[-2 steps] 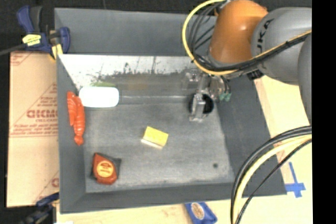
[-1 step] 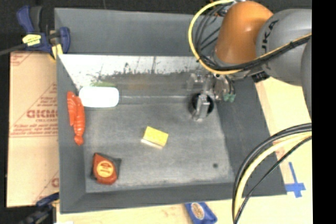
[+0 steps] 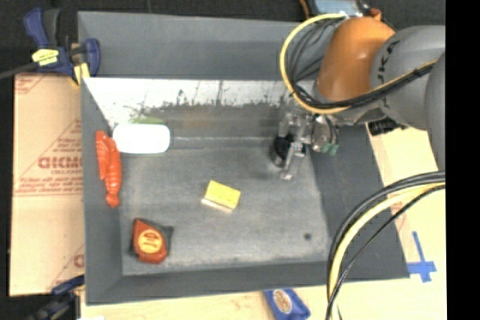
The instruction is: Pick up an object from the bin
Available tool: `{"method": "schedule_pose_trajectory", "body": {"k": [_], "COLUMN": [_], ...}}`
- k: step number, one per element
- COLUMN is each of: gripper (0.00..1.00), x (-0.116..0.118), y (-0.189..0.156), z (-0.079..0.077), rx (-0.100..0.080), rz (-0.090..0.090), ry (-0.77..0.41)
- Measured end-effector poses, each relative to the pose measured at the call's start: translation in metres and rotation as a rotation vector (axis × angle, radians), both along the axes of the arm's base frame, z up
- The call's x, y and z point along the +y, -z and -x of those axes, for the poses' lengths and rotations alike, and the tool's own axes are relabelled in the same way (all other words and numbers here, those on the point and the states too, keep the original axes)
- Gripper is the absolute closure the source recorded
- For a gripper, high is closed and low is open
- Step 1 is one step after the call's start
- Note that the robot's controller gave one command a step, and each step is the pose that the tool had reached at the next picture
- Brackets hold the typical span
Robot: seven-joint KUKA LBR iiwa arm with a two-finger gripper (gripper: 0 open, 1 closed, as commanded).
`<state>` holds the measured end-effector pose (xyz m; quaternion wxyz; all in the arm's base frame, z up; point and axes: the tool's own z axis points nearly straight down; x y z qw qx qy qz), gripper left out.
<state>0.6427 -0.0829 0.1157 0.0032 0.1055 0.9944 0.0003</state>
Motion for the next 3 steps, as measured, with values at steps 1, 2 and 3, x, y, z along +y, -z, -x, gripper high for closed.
{"method": "schedule_pose_trajectory", "body": {"k": [1,2,3], "gripper": [0.00,1.00,0.00], "x": [-0.017,0.016,0.016], "y": [0.004,0.011,0.011], "z": [-0.002,-0.009,-0.009], "rx": [0.006,0.003,0.003], "rz": [0.002,0.000,0.002], "ry": [-0.066,0.033,0.031]}}
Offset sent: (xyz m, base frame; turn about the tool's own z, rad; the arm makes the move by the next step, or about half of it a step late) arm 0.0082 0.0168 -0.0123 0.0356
